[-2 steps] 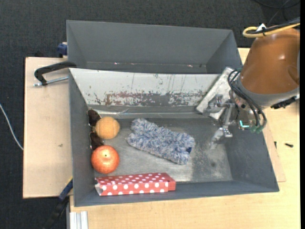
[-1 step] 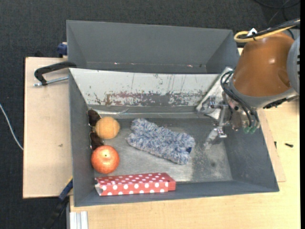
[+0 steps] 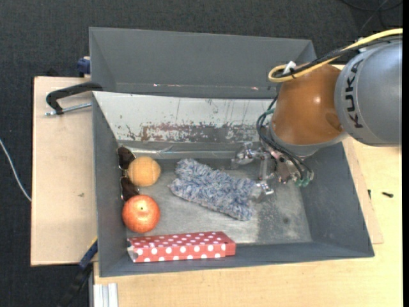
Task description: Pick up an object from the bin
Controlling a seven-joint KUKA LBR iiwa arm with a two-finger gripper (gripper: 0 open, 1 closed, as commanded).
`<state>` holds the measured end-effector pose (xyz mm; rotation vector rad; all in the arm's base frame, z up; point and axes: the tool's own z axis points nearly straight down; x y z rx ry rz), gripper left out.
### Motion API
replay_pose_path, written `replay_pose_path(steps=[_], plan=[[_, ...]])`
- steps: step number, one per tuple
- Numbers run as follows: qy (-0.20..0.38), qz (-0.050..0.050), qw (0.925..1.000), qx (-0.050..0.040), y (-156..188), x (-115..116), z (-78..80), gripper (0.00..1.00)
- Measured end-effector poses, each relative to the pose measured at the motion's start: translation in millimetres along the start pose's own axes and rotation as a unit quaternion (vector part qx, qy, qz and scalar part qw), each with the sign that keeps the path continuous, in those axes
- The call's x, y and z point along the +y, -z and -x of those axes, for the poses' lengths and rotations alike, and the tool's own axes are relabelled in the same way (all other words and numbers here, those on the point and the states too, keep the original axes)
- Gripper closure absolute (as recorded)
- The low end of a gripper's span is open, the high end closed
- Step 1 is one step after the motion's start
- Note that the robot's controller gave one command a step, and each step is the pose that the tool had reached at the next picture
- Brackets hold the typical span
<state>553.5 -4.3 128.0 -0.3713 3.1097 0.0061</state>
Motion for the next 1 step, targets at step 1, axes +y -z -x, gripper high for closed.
replay_pose_path(steps=[1], plan=[[0.041,-0.002,0.9992,0.0016,-53.3,-32.0,0.0,1.00]])
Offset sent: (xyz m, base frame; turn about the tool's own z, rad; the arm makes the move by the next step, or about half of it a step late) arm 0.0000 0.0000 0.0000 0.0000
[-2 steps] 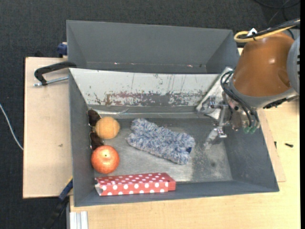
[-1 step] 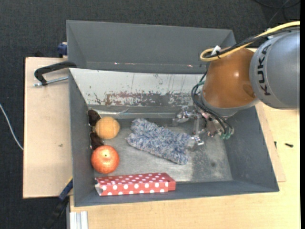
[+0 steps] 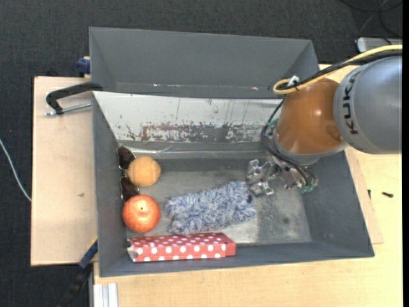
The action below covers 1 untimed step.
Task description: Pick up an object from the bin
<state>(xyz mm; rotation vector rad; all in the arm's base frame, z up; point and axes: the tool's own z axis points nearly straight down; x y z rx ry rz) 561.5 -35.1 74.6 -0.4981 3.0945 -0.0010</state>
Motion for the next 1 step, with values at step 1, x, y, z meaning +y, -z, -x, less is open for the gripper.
replay_pose_path(steps=[1], plan=[[0.000,0.000,1.0000,0.0000,0.1,0.0,0.0,1.00]])
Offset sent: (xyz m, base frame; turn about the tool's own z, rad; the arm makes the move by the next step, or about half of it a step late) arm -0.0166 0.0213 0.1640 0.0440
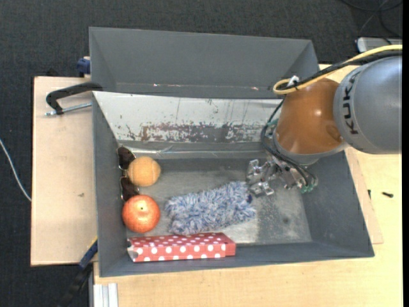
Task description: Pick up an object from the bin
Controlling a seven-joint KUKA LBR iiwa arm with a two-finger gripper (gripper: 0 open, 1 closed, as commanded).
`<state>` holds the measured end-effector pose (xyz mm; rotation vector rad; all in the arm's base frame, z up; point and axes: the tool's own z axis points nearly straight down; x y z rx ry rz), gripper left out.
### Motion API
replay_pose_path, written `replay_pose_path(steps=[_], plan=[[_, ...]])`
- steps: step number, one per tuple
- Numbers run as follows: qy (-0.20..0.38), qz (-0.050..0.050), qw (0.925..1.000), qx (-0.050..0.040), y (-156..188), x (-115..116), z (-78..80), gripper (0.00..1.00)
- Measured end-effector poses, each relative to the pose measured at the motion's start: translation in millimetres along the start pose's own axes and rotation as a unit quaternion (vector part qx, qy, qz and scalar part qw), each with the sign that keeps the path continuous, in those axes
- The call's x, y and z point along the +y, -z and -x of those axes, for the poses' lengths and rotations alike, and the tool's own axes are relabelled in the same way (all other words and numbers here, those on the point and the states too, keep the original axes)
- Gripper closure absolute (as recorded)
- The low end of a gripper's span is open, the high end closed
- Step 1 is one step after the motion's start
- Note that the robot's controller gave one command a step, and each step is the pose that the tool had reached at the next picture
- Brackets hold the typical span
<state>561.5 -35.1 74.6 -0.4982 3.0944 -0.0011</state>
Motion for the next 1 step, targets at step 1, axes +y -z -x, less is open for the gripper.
replay_pose_path(steps=[1], plan=[[-0.022,0.000,0.9998,-0.0020,167.9,25.1,-5.2,1.00]])
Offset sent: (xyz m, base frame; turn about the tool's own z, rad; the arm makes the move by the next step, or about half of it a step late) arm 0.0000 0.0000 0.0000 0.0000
